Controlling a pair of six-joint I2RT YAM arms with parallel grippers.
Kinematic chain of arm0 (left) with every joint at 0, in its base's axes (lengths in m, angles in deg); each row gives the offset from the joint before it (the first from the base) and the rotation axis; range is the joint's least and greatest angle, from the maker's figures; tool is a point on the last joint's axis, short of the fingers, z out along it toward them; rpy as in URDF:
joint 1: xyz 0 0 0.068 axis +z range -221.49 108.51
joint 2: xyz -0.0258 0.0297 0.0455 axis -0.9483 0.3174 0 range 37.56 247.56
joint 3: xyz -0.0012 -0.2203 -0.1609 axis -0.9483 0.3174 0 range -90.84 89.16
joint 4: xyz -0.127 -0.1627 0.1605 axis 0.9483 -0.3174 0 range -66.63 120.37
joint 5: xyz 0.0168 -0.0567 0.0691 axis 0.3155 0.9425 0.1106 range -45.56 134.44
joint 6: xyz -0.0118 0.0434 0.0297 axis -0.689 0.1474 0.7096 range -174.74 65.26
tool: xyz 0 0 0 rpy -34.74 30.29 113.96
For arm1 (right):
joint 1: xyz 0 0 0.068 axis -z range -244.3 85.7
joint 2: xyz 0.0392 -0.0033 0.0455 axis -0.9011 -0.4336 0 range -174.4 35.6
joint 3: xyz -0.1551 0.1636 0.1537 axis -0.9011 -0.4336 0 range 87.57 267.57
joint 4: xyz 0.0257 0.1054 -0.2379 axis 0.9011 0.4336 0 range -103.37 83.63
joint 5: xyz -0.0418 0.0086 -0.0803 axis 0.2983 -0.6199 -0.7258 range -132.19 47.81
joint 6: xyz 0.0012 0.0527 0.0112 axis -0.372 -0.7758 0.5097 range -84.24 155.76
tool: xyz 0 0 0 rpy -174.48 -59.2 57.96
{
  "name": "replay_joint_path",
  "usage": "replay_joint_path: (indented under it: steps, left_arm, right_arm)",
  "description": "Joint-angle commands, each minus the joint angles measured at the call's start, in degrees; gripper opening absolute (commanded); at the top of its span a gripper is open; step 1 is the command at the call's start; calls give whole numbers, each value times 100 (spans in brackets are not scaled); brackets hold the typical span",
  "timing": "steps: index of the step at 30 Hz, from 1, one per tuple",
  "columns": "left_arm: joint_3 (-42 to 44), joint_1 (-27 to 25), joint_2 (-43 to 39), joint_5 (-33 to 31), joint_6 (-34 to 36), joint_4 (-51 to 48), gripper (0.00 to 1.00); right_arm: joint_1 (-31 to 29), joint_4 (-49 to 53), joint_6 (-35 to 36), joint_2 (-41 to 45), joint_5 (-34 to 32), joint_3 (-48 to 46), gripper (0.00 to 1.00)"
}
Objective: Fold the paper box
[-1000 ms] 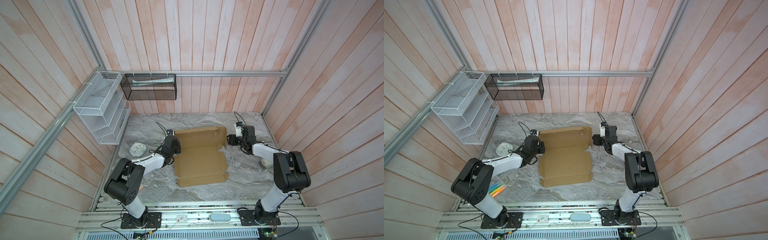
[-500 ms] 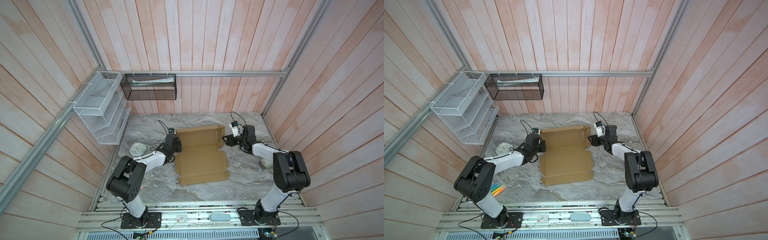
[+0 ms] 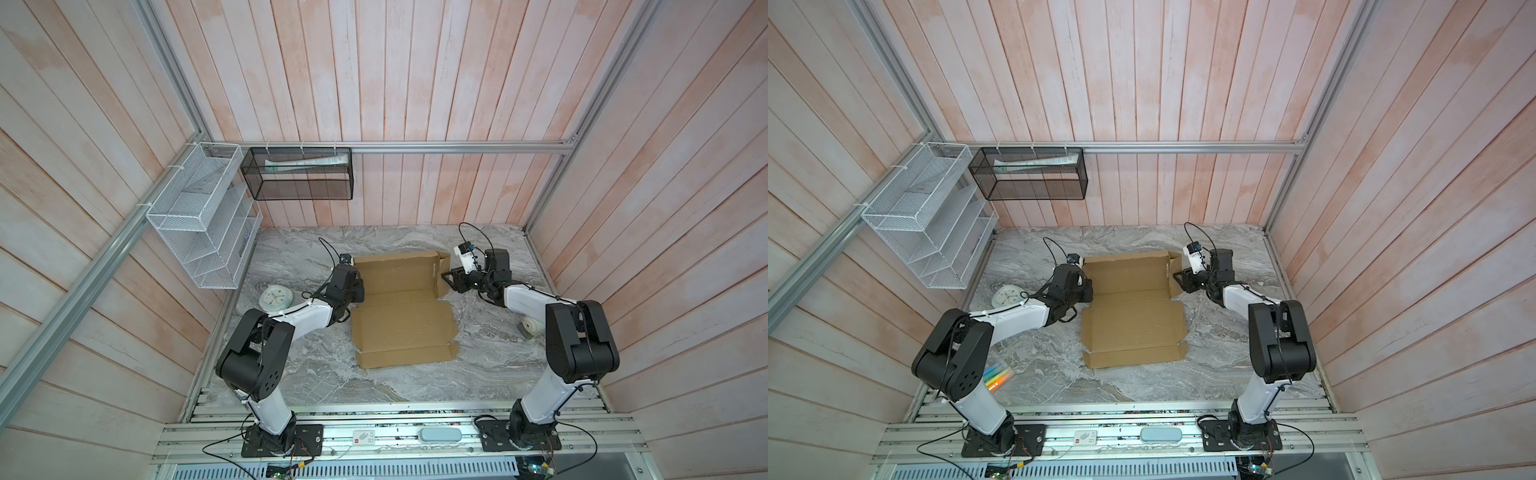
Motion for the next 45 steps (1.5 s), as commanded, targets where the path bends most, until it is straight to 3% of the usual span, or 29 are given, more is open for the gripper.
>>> replay_joint_path:
  steps: [1,12,18,22,28,37,45]
  left_arm:
    - [-10,8,270,262,81,-518,0]
    - [17,8,240,339,85,-514,0]
    - [60,12,209,409,66,-480,0]
    - [109,8,191,426,54,-438,0]
    - [155,5,205,455,92,-400,0]
    - [109,8,283,473,151,-389,0]
    - [-10,8,369,517,205,-433,0]
  right_arm:
    - [10,-41,-56,-15,296,75,44]
    - [-517,176,-75,92,-174,82,37]
    - [-891,232,-593,-10,-1022,231,27]
    - [-1086,160,-1045,-44,-1816,306,27]
    - [-1354,11,-1161,-118,-2381,387,28]
    - [-1554,-294,-1311,-303,-2957,442,29]
    - [-1649,-333,-1389,-602,-3084,659,29]
